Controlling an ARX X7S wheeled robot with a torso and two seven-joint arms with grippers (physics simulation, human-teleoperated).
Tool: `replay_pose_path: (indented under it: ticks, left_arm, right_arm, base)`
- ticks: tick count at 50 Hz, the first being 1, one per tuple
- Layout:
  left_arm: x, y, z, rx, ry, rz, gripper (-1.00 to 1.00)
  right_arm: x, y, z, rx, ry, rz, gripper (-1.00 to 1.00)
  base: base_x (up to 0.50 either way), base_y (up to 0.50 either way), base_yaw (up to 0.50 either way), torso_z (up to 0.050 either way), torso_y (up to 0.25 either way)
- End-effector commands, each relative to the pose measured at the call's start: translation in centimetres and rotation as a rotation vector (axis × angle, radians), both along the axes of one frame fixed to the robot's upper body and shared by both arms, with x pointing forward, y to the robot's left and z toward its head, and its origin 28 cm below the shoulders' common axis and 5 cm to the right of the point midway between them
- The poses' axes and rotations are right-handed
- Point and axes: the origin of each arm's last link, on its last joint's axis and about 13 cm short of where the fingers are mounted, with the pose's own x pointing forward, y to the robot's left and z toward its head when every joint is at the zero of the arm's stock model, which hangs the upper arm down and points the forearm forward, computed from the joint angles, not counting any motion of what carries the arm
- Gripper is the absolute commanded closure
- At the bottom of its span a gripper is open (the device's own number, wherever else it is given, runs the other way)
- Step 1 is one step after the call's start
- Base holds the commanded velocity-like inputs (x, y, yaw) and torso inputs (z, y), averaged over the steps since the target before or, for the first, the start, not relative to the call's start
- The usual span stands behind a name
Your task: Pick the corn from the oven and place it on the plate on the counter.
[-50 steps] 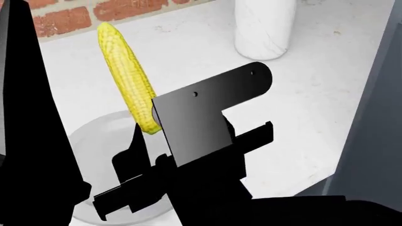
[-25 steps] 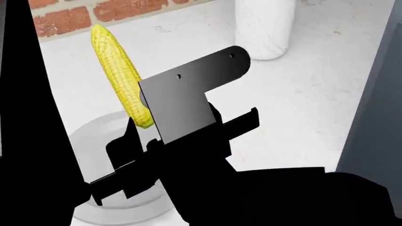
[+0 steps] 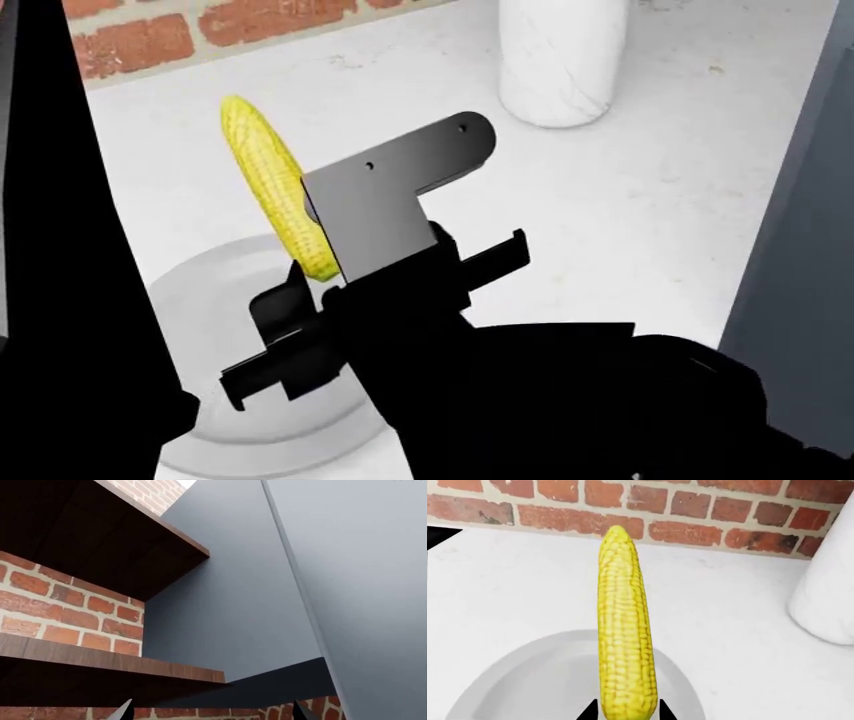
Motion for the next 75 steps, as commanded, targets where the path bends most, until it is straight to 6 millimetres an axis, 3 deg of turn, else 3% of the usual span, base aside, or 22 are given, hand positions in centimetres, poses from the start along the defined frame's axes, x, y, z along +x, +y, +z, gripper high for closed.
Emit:
replay_pose_path:
  ticks: [1, 14, 38, 56, 75]
  left_arm:
    - [0.0, 0.0, 0.0, -0.004, -0.001, -0.003, -1.0]
    - [0.0, 0.0, 0.0, -0.008, -0.003, -0.006, -1.0]
    - [0.0, 0.0, 0.0, -0.015, -0.005, -0.01, -1.0]
    - [0.0, 0.1, 0.0, -0.026, -0.009, -0.007, -1.0]
    - [0.1, 0.1, -0.2, -0.029, -0.008, -0.007, -1.0]
  right_arm:
    - [1.3, 0.4, -0.4, -0.04, 0.002, 0.012, 1.0]
    - [1.0, 1.5, -1.2, -0.051, 0.013, 0.053, 1.0]
    - [0.0, 1.6, -3.4, -0.078, 0.109, 0.078, 1.0]
    - [0.0, 1.6, -3.1, -0.051, 0.26, 0.061, 1.0]
    - [0.2, 1.6, -2.7, -0.055, 0.25, 0.058, 1.0]
  base:
    - [0.0, 0.0, 0.0, 0.0, 0.0]
    - [0.0, 0.0, 0.0, 0.0, 0.0]
    - [0.0, 0.0, 0.0, 0.0, 0.0]
    - [0.0, 0.0, 0.0, 0.0, 0.001]
    - [0.0, 0.0, 0.0, 0.0, 0.0]
